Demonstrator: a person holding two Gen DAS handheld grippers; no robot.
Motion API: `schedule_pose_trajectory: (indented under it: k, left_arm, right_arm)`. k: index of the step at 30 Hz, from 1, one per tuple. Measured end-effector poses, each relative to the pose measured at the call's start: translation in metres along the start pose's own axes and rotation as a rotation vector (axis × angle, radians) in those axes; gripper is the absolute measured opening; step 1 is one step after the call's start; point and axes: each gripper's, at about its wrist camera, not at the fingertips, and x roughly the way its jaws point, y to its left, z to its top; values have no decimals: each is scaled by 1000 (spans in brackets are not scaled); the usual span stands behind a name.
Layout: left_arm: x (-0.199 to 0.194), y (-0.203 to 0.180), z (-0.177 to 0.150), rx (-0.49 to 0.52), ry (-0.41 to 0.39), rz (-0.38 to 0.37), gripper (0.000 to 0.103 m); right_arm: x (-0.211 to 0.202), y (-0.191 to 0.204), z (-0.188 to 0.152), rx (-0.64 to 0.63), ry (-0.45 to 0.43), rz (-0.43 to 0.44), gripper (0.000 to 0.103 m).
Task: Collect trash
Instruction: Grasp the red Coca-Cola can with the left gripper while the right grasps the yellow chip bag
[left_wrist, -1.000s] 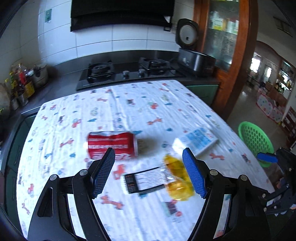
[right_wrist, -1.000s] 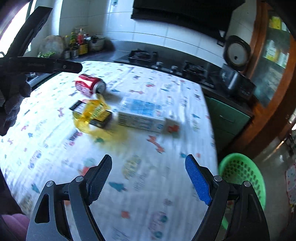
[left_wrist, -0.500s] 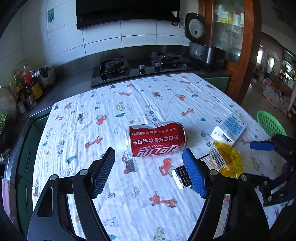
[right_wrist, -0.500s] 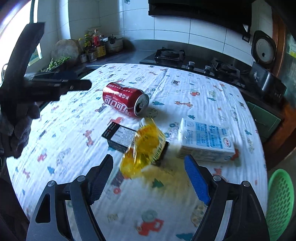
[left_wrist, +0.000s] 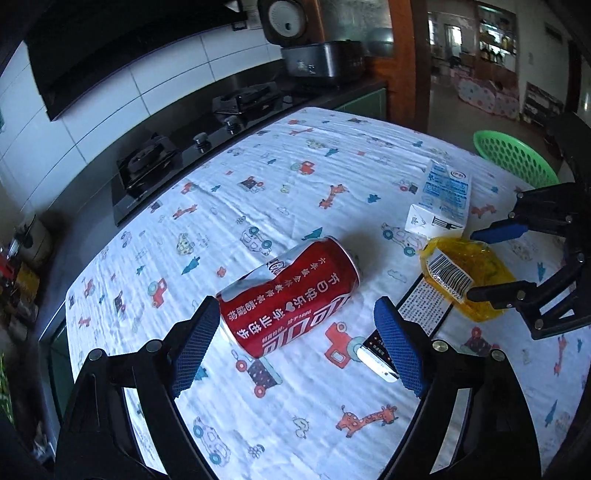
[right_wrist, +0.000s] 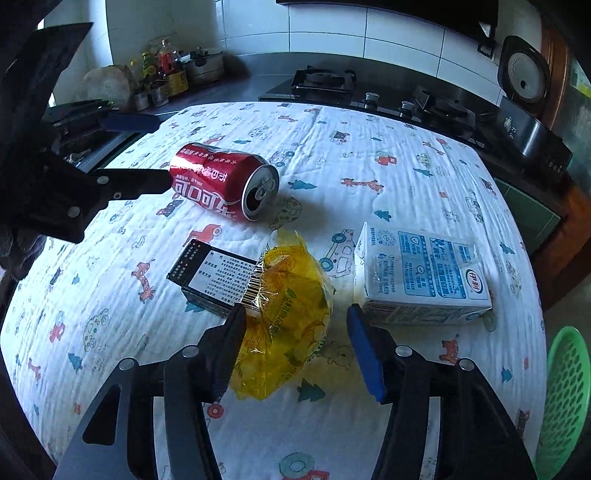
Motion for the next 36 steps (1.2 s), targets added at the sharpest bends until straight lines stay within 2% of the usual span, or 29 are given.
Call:
schedule_pose_trajectory:
  k: [7,17,22,32,36]
  left_arm:
    - [35,0,7,158,85,-46,84]
    - [71,-4,14,298,168,-39,84]
    - [79,-8,17,292,166,-25,84]
    - [81,-9,23,177,137,19,80]
    - [84,-7,26,179,149,5,80]
  right_arm:
    - [-1,2,0,-35,13,0,51]
    - [2,-3,1,-11,29,38,50]
    - [2,0,0,-19,23,49,46]
    - [-8,-2,-6,7,2,72,37]
    - [-11,-2,-9,10,-1,73,36]
